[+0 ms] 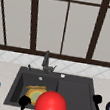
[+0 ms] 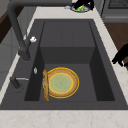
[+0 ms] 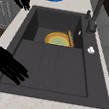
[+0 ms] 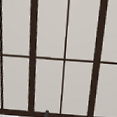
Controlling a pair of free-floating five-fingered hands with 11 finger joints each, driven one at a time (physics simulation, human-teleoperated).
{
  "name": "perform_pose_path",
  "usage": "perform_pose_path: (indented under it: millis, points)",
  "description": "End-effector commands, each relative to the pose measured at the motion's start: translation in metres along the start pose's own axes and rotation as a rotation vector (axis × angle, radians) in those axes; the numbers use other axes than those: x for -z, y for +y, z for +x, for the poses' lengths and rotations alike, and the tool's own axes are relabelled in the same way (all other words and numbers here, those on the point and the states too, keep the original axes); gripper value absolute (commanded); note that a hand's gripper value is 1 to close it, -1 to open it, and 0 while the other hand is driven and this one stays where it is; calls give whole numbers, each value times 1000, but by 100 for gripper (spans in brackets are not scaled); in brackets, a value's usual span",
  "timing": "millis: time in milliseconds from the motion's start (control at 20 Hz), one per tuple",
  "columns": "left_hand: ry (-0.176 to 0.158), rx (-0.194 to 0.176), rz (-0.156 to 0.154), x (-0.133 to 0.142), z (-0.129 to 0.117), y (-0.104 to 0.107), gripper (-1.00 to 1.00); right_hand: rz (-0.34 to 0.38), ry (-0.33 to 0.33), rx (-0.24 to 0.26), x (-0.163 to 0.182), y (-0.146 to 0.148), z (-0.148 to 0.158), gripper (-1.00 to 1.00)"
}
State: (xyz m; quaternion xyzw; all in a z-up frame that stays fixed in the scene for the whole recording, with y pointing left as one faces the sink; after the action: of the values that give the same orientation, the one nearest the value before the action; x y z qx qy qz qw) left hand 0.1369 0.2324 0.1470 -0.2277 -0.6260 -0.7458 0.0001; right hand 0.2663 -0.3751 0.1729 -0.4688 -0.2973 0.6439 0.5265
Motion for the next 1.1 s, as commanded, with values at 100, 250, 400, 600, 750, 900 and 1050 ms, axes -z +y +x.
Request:
perform_pose_path:
  millis: [100, 250, 400, 600, 750, 900, 1050]
  points:
    - [0, 0, 0, 0, 0, 0, 0, 9, -119, 114, 1, 4, 9, -100]
    - [0, 0, 0, 0, 0, 0, 0, 6, -166, 149, 1, 6, 13, -100]
    - [0, 0, 0, 0, 0, 0, 0, 10, -216, 184, -3, 9, 14, -100]
    - [0, 0, 0, 0, 0, 0, 0, 8, -277, 253, -23, 15, 14, -100]
    - [0, 0, 0, 0, 0, 0, 0, 3, -326, 295, -33, 20, 14, -100]
    - [0, 0, 0, 0, 0, 0, 0, -3, -372, 335, -41, 25, 15, -100]
    - [0, 0, 0, 0, 0, 0, 0, -11, -408, 376, -48, 32, 17, -100]
